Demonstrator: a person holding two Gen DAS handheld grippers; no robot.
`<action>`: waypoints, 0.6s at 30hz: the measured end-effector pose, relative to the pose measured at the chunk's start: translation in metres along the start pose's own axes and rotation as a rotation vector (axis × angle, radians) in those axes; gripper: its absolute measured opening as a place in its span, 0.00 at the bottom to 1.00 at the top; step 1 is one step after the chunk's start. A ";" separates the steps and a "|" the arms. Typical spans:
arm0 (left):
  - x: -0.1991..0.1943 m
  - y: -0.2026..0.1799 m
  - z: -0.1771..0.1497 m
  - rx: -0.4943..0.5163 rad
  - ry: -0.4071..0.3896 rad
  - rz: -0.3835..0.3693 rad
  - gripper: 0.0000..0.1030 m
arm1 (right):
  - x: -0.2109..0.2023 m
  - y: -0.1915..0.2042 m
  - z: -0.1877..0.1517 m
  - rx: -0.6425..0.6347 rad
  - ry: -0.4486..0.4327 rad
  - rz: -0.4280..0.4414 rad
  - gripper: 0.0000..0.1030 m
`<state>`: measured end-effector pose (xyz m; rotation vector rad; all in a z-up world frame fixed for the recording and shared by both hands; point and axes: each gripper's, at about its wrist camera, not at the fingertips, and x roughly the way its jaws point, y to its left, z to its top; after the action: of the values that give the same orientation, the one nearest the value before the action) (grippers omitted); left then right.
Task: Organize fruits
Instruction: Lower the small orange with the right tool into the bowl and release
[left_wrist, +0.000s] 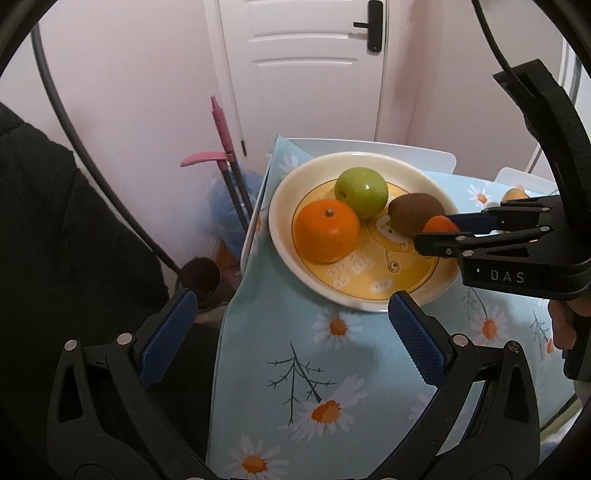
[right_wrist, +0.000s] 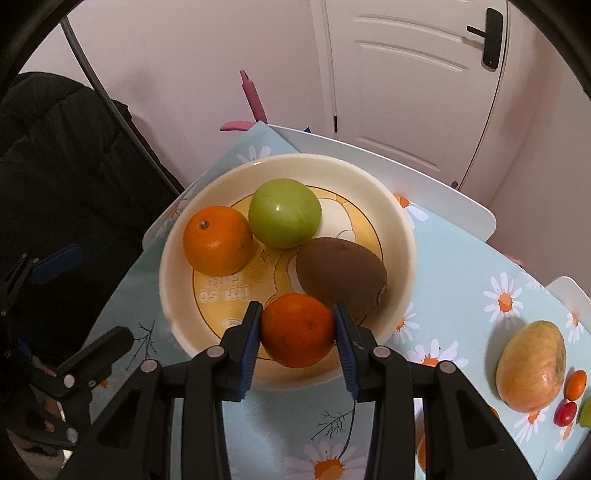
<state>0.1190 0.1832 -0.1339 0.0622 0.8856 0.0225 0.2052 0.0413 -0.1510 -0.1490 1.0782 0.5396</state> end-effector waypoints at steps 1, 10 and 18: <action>0.000 -0.001 -0.001 0.001 0.000 0.000 1.00 | 0.001 0.000 0.000 -0.005 0.000 -0.005 0.35; -0.003 -0.003 -0.002 0.002 -0.005 -0.007 1.00 | -0.006 -0.004 -0.002 0.020 -0.032 0.023 0.77; -0.012 -0.005 -0.002 0.005 -0.010 -0.013 1.00 | -0.020 -0.008 -0.006 0.051 -0.068 0.010 1.00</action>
<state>0.1096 0.1778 -0.1258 0.0610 0.8758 0.0074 0.1969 0.0254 -0.1376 -0.0806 1.0260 0.5220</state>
